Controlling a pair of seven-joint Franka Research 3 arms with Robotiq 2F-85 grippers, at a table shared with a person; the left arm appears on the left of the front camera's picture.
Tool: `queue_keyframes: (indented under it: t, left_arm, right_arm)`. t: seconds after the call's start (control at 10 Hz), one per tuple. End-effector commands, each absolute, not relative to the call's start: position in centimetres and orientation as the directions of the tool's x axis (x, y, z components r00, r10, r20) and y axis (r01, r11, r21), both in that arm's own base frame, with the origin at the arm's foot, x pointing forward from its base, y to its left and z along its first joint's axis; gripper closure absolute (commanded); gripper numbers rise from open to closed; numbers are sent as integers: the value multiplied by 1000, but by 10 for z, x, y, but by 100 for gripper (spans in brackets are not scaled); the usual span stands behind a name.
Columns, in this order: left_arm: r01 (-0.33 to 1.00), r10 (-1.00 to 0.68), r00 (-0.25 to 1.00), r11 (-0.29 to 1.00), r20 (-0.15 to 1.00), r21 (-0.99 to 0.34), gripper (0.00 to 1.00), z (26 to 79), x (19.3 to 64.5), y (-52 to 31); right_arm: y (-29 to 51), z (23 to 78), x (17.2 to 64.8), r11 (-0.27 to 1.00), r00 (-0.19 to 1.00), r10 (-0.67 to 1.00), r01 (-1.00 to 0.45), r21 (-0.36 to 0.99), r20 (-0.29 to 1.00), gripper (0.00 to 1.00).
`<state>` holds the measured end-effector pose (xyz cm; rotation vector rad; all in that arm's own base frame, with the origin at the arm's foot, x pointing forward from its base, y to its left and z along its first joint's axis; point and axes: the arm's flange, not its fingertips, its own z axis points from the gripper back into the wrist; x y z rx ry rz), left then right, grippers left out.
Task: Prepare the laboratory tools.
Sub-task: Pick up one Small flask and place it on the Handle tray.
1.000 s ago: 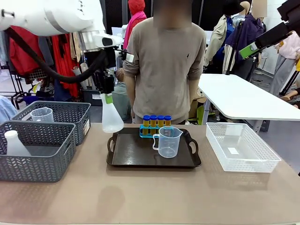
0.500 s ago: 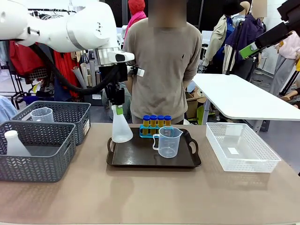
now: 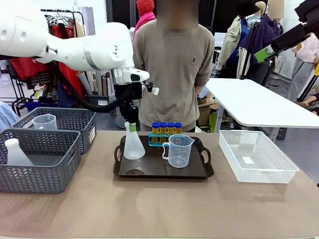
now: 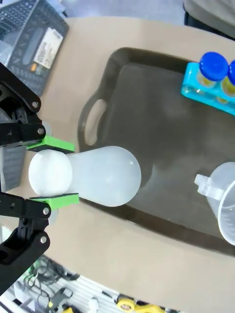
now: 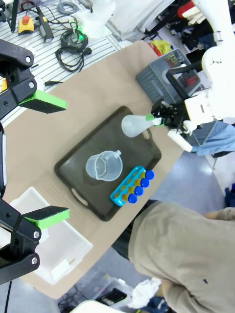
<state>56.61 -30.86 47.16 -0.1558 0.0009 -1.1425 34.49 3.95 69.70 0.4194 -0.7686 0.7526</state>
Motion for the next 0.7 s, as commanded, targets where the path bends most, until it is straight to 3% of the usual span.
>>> queue_keyframes:
  t: [0.0,0.6]
  left_arm:
    - [930,-928,368,365,68,-49,100,458,573,-326]
    - [949,-949,314,314,23,-32,100,428,583,-355]
  right_arm:
    - [39,697,345,664,480,450,-744,77,753,0]
    - [39,697,345,664,480,450,-744,77,753,0]
